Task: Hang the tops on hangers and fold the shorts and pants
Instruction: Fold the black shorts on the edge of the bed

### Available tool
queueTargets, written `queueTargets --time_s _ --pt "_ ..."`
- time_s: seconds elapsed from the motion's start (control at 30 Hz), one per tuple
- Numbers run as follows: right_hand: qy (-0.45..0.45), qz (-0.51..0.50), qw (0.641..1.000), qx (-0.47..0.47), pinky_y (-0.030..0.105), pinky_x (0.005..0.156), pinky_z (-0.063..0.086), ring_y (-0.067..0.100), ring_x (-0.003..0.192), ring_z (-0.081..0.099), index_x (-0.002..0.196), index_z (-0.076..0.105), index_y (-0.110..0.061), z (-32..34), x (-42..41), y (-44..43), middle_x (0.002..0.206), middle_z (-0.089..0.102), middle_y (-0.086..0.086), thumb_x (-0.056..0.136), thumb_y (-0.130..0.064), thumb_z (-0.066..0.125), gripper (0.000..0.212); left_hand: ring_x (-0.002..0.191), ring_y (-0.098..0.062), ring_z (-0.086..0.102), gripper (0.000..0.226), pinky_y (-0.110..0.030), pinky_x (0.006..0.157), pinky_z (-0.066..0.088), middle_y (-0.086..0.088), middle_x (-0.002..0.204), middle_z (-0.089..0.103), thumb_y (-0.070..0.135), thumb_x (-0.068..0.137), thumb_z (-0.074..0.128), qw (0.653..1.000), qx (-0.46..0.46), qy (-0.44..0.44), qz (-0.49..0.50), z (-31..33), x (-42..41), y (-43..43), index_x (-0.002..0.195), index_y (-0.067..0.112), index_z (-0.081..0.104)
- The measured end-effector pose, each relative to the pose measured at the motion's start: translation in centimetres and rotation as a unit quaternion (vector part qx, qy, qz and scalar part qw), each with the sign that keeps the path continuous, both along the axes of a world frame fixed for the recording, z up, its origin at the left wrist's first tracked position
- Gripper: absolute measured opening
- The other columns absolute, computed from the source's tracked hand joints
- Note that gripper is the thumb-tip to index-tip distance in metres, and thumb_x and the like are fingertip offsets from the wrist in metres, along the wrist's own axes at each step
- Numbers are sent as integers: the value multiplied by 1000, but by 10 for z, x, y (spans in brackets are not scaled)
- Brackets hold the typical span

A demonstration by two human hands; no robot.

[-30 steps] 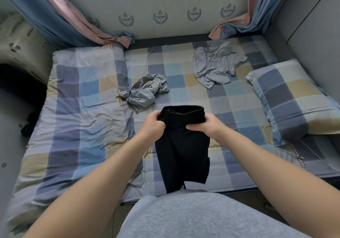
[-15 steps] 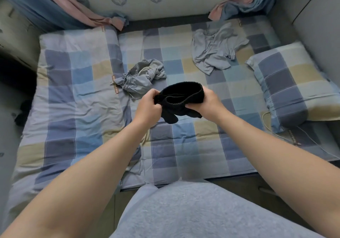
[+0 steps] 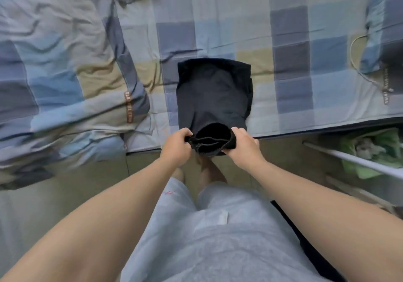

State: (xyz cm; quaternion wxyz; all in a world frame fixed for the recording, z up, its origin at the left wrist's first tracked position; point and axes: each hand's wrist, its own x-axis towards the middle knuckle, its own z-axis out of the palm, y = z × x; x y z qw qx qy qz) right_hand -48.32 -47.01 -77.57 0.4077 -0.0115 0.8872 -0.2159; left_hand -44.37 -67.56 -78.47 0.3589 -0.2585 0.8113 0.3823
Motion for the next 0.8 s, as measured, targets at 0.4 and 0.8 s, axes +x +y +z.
queueTargets --time_s 0.4,0.8 --pt "-109 -103 988 -40 32 71 49 20 91 63 89 60 -20 -92 -7 3 88 66 -7 78 -34 79 26 91 -33 62 21 -36 75 49 -9 91 67 -2 87 49 994 23 -104 27 -100 14 -2 84 17 57" --pt "47 -302 951 -54 19 72 41 16 106 55 124 52 -23 -158 -149 -8 123 56 -2 92 -42 65 40 112 -19 59 30 -36 96 51 7 114 62 35 95 60 979 8 42 200 -165 -132 -19 123 22 57"
